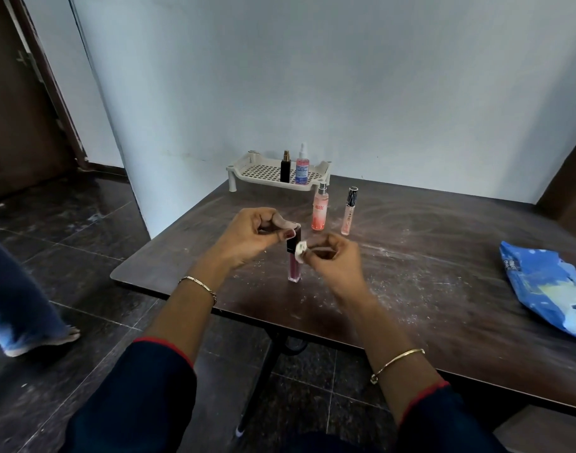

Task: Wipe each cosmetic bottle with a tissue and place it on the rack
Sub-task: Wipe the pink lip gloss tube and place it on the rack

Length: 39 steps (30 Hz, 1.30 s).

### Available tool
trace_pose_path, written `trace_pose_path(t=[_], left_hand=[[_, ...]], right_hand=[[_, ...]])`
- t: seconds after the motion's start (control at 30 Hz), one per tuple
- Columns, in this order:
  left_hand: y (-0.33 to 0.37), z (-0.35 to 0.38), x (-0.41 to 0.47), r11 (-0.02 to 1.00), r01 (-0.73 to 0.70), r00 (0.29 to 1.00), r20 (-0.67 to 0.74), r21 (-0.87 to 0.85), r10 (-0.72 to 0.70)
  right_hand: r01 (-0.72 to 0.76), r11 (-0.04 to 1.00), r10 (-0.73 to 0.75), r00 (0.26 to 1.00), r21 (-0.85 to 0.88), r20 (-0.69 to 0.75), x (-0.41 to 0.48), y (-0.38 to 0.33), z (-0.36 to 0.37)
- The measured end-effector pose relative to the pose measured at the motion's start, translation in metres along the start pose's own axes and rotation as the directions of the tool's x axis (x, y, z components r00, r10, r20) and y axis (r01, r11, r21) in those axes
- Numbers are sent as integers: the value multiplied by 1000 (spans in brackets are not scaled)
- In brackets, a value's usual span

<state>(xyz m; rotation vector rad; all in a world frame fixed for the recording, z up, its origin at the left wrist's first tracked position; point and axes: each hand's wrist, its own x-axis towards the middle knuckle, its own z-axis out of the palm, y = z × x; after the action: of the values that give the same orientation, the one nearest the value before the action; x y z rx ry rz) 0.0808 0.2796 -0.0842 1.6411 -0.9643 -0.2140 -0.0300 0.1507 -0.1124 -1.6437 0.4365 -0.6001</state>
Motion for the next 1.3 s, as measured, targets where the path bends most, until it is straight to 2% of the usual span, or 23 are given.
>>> trace_pose_path(t=[0.07, 0.17, 0.27, 0.33, 0.47, 0.57, 0.67, 0.8, 0.87, 0.97, 1.07, 1.17, 1.23, 1.3], left_hand=[[-2, 0, 0, 1000, 6, 1000, -8, -4, -6], [-3, 5, -1, 1000, -1, 1000, -18, 9, 1], [-2, 12, -5, 999, -23, 998, -66, -35, 21], [-3, 18, -9, 999, -24, 996, -84, -44, 21], [-8, 33, -18, 995, -76, 980, -179, 65, 86], [-10, 43, -25, 997, -75, 964, -256, 4, 74], [-15, 50, -31, 996, -16, 970, -241, -87, -6], [-30, 54, -33, 994, 104, 976, -189, -39, -110], [-34, 54, -33, 991, 127, 973, -187, -40, -132], [-34, 55, -28, 992, 125, 978, -165, -37, -129], [-28, 63, -23, 993, 102, 984, -143, -51, -109], [-24, 75, -20, 994, 98, 989, -110, -50, -103], [-25, 82, -18, 997, 75, 992, -102, -11, -76], [-25, 87, -18, 998, 52, 993, -105, 29, -48]], right_hand=[[-27, 983, 27, 1000, -181, -6, 1, 14, 0], [43, 861, -45, 999, -506, 10, 2, 22, 0], [104, 800, -96, 994, -590, 45, 1, 21, 0], [97, 817, -79, 995, -568, 55, 3, 20, -2], [49, 892, -45, 999, -449, 21, 6, 26, -5], [50, 944, -56, 998, -327, -9, 6, 29, -5], [44, 983, -49, 999, -176, -23, 6, 24, -8], [45, 999, -45, 998, -2, -43, 1, 11, -13], [15, 994, -10, 999, 105, -50, 0, -3, -20], [28, 988, -15, 996, 154, -87, 3, -34, -34], [107, 986, -98, 992, 126, -75, 4, -57, -42], [231, 966, -229, 973, -111, 30, -2, -57, -43], [362, 896, -344, 932, -258, 112, -4, -47, -44], [484, 782, -450, 874, -392, 182, -3, -37, -47]])
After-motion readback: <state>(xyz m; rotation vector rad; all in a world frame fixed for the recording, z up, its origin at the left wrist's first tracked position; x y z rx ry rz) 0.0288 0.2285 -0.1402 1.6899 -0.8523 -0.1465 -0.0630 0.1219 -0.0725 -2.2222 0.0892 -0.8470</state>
